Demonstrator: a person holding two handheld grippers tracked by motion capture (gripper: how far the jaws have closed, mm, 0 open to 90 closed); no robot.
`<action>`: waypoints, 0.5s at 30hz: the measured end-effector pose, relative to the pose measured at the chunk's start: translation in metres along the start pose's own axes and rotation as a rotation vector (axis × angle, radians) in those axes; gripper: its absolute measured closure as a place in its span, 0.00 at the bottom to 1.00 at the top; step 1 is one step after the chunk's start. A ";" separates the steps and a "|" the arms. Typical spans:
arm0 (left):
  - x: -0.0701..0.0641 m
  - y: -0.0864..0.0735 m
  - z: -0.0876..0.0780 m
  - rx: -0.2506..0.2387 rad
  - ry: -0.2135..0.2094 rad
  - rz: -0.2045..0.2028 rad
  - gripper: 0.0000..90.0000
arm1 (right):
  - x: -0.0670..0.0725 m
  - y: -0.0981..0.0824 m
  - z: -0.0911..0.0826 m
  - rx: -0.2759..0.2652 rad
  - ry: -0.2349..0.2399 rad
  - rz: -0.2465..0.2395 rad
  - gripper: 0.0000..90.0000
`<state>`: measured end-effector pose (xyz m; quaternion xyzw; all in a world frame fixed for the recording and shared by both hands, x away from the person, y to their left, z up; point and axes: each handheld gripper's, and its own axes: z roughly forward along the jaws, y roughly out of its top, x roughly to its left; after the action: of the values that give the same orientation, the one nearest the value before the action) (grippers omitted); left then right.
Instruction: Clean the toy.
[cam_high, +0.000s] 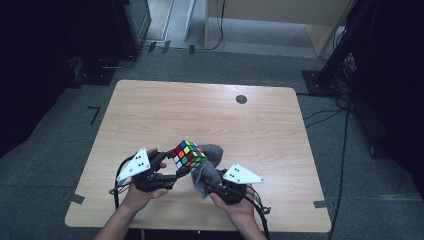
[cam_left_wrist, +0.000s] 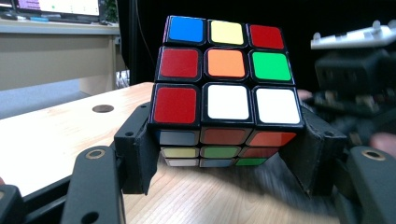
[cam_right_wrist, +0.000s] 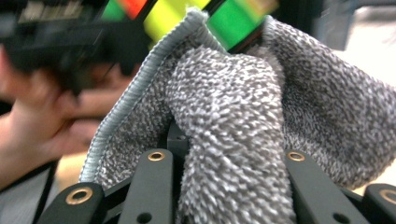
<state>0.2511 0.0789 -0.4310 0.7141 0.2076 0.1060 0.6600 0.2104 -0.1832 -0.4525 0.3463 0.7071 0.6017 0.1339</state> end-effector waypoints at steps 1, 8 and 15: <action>0.000 0.000 0.000 -0.003 0.002 -0.005 0.38 | 0.005 -0.004 0.006 0.032 0.027 -0.012 0.77; 0.000 -0.002 0.002 0.000 0.030 -0.031 0.38 | 0.036 -0.017 0.024 0.067 0.187 -0.069 0.77; 0.001 -0.002 0.002 0.000 0.038 -0.026 0.38 | 0.021 -0.014 0.016 -0.004 0.032 -0.085 0.80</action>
<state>0.2521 0.0776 -0.4333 0.7094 0.2292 0.1109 0.6572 0.2003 -0.1580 -0.4647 0.3060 0.7220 0.6025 0.1488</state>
